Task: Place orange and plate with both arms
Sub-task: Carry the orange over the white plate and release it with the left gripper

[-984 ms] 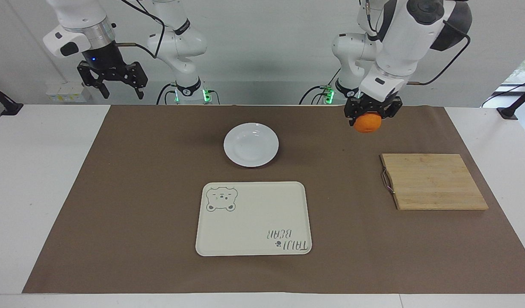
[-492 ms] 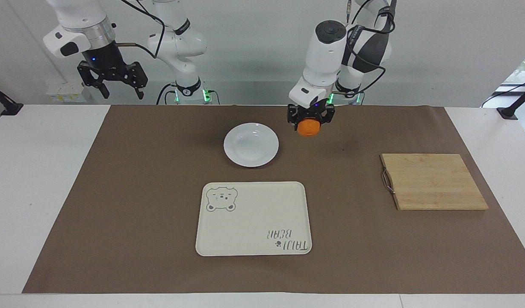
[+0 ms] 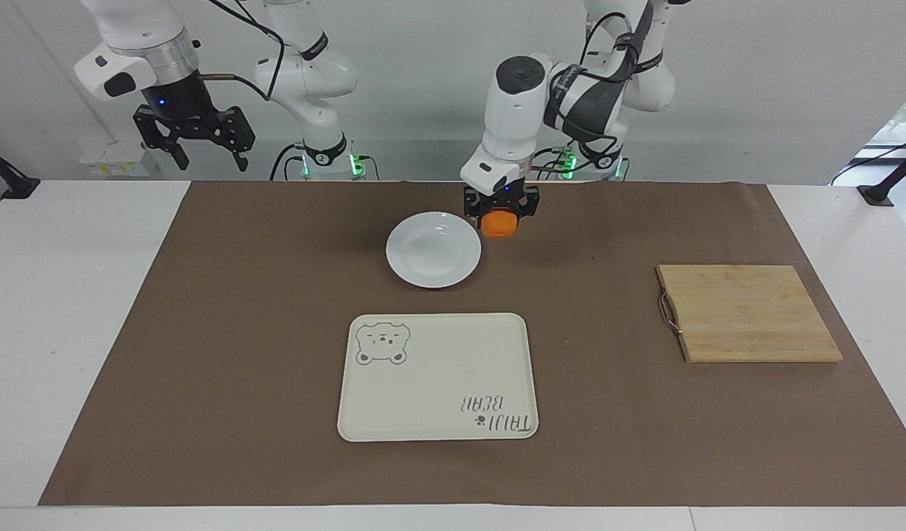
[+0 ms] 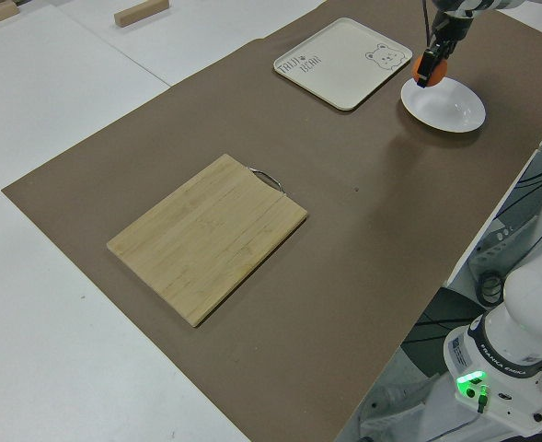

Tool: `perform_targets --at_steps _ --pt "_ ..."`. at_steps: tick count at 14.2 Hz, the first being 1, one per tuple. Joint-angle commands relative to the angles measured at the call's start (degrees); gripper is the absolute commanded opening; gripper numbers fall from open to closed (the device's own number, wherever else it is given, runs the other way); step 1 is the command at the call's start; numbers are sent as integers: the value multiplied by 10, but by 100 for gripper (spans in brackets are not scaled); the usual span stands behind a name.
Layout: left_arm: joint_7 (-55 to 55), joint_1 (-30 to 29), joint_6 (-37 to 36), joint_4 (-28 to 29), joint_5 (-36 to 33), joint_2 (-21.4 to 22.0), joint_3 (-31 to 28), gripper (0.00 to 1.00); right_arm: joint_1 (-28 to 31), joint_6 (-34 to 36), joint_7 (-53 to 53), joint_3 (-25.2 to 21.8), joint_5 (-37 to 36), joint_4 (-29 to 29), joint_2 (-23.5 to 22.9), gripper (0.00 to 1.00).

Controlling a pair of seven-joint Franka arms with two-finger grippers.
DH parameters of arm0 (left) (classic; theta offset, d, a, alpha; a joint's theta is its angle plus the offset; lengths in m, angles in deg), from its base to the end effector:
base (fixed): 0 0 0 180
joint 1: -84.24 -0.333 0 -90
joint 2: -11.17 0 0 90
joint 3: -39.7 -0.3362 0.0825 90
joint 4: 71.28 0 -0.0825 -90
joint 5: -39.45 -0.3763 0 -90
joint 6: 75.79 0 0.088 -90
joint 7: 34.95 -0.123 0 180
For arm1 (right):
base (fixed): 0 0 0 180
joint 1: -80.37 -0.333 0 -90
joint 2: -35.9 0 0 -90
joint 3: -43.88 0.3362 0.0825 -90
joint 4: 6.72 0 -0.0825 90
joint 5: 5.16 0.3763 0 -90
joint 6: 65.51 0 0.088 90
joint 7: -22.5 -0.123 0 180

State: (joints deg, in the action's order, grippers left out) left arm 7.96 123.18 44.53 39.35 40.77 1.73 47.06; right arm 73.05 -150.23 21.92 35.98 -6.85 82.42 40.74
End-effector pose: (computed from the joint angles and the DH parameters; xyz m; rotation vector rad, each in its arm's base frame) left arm 0.4099 -0.4271 0.4122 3.1075 -0.0712 -0.0385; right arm 0.5092 -0.0127 0.6717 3.1236 -0.0353 0.0102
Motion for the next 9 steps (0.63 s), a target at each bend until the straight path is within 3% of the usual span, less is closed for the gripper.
perform_targets --at_steps 1,5,8,9 --pt "52 20 46 13 -11 -4 -10 0 4 -1 10 1 2 17 15 100" --pt "91 58 69 15 -10 -37 -10 0 4 -1 10 1 2 17 15 100" --pt "146 86 111 14 -11 -86 -10 0 4 -1 10 1 1 17 15 100" --pt "147 86 114 13 -11 -87 -10 91 4 -1 10 1 2 17 15 100"
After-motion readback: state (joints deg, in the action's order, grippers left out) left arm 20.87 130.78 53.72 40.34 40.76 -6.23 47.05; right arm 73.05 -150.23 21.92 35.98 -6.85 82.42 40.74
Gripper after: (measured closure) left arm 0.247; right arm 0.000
